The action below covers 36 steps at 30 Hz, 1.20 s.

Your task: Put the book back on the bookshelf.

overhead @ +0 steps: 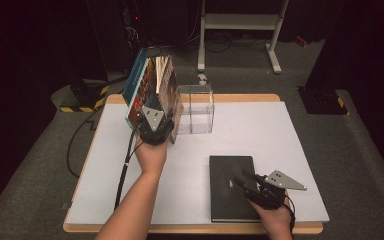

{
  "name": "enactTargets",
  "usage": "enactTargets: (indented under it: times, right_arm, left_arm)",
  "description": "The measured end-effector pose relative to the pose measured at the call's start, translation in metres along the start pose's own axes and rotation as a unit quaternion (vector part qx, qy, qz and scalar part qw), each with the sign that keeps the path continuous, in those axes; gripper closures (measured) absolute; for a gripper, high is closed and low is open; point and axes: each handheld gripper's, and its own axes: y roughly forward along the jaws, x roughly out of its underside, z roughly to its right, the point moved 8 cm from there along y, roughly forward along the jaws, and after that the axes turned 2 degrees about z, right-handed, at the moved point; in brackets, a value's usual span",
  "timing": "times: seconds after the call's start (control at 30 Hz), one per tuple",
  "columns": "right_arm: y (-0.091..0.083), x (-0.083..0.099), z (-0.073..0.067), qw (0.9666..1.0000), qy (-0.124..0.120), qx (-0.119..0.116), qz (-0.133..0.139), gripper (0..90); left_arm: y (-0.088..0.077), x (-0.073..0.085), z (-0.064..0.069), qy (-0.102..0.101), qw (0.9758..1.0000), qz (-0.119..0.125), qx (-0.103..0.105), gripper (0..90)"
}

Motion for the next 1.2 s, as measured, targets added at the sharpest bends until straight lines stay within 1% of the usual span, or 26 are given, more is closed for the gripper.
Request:
enactTargets:
  times: [0.13, 0.17, 0.23, 0.33, 0.37, 0.43, 0.47, 0.53, 0.6, 0.63, 0.7, 0.73, 0.77, 0.83, 0.87, 0.9, 0.93, 0.97, 1.0, 1.03, 1.07, 1.1, 1.13, 1.17, 1.2]
  right_arm:
    - [0.001, 0.001, 0.001, 1.0, 0.0, 0.0, -0.003, 54.0]
    - [0.001, 0.001, 0.001, 1.0, 0.0, 0.0, -0.004, 54.0]
    - [0.001, 0.001, 0.002, 1.0, 0.0, 0.001, -0.005, 53.9]
    - [0.001, 0.002, 0.002, 1.0, 0.0, 0.002, -0.006, 53.6]
    - [0.001, 0.002, 0.003, 1.0, 0.0, 0.002, -0.007, 53.4]
    - [0.001, 0.002, 0.003, 1.0, 0.001, 0.002, -0.009, 53.2]
    - [0.001, 0.003, 0.004, 0.9999, 0.001, 0.002, -0.011, 53.0]
    - [0.001, 0.004, 0.006, 0.9999, 0.002, 0.005, -0.014, 52.8]
    - [0.001, 0.004, 0.008, 0.9998, 0.005, 0.008, -0.017, 52.4]
    - [0.001, 0.005, 0.009, 0.9998, 0.005, 0.01, -0.019, 52.3]
    - [0.001, 0.005, 0.012, 0.9997, 0.007, 0.013, -0.02, 52.3]
    - [0.0, 0.006, 0.013, 0.9996, 0.008, 0.016, -0.02, 52.4]
    - [0.0, 0.006, 0.014, 0.9996, 0.008, 0.019, -0.02, 52.4]
    - [-0.001, 0.006, 0.016, 0.9994, 0.004, 0.026, -0.022, 52.3]
    - [-0.001, 0.006, 0.016, 0.9993, 0.003, 0.028, -0.024, 52.2]
    - [-0.001, 0.007, 0.018, 0.9991, 0.002, 0.032, -0.027, 52.1]
    - [-0.002, 0.008, 0.019, 0.9989, 0.0, 0.036, -0.03, 52.0]
    - [-0.002, 0.008, 0.02, 0.9987, -0.001, 0.04, -0.032, 51.8]
    - [-0.002, 0.009, 0.023, 0.9982, -0.003, 0.047, -0.038, 51.6]
    - [-0.003, 0.01, 0.025, 0.9977, -0.004, 0.052, -0.042, 51.1]
    - [-0.003, 0.011, 0.027, 0.997, -0.008, 0.06, -0.048, 50.2]
    - [-0.003, 0.012, 0.03, 0.9959, -0.013, 0.071, -0.054, 48.7]
    - [-0.004, 0.012, 0.031, 0.9953, -0.014, 0.075, -0.059, 46.7]
    - [-0.004, 0.013, 0.034, 0.9946, -0.015, 0.077, -0.067, 45.5]
    - [-0.004, 0.016, 0.037, 0.9931, -0.014, 0.082, -0.083, 42.0]
  left_arm:
    - [-0.008, 0.012, 0.004, 0.005, 0.9999, -0.004, 0.01, 55.4]
    - [-0.011, 0.016, 0.005, 0.001, 0.9998, -0.006, 0.017, 55.1]
    - [-0.014, 0.021, 0.007, 0.001, 0.9997, -0.007, 0.023, 54.6]
    - [-0.021, 0.034, 0.012, -0.003, 0.9988, -0.018, 0.045, 54.1]
    - [-0.024, 0.041, 0.014, -0.002, 0.9983, -0.024, 0.053, 53.4]
    - [-0.029, 0.052, 0.016, -0.007, 0.9972, -0.034, 0.066, 52.4]
    - [-0.03, 0.056, 0.016, -0.008, 0.9968, -0.038, 0.071, 51.9]
    - [-0.034, 0.067, 0.018, -0.015, 0.9948, -0.053, 0.086, 51.9]
    - [-0.039, 0.079, 0.021, -0.021, 0.9916, -0.07, 0.107, 51.2]
    - [-0.041, 0.084, 0.023, -0.015, 0.9907, -0.077, 0.112, 50.1]
    - [-0.047, 0.092, 0.026, -0.001, 0.9894, -0.082, 0.12, 50.0]
    - [-0.05, 0.096, 0.027, 0.003, 0.9881, -0.085, 0.128, 50.0]
    - [-0.053, 0.1, 0.029, 0.003, 0.9859, -0.091, 0.14, 49.8]
    - [-0.057, 0.106, 0.031, 0.0, 0.9828, -0.101, 0.154, 48.5]
    - [-0.06, 0.112, 0.032, 0.005, 0.9804, -0.11, 0.164, 47.5]
    - [-0.063, 0.116, 0.033, 0.009, 0.9786, -0.116, 0.169, 46.4]
    - [-0.065, 0.119, 0.033, 0.011, 0.9776, -0.118, 0.173, 44.8]
    - [-0.068, 0.124, 0.033, 0.015, 0.9761, -0.123, 0.179, 44.0]
    - [-0.071, 0.129, 0.032, 0.018, 0.9746, -0.128, 0.183, 44.0]
    - [-0.073, 0.133, 0.03, 0.026, 0.9728, -0.136, 0.186, 44.8]
    - [-0.075, 0.136, 0.028, 0.034, 0.9718, -0.139, 0.188, 45.1]
    - [-0.076, 0.137, 0.027, 0.035, 0.9711, -0.139, 0.191, 44.5]
    - [-0.078, 0.14, 0.025, 0.032, 0.9698, -0.142, 0.196, 42.5]
    - [-0.079, 0.142, 0.023, 0.03, 0.9684, -0.144, 0.201, 40.3]
    - [-0.08, 0.144, 0.022, 0.026, 0.9674, -0.145, 0.206, 38.0]
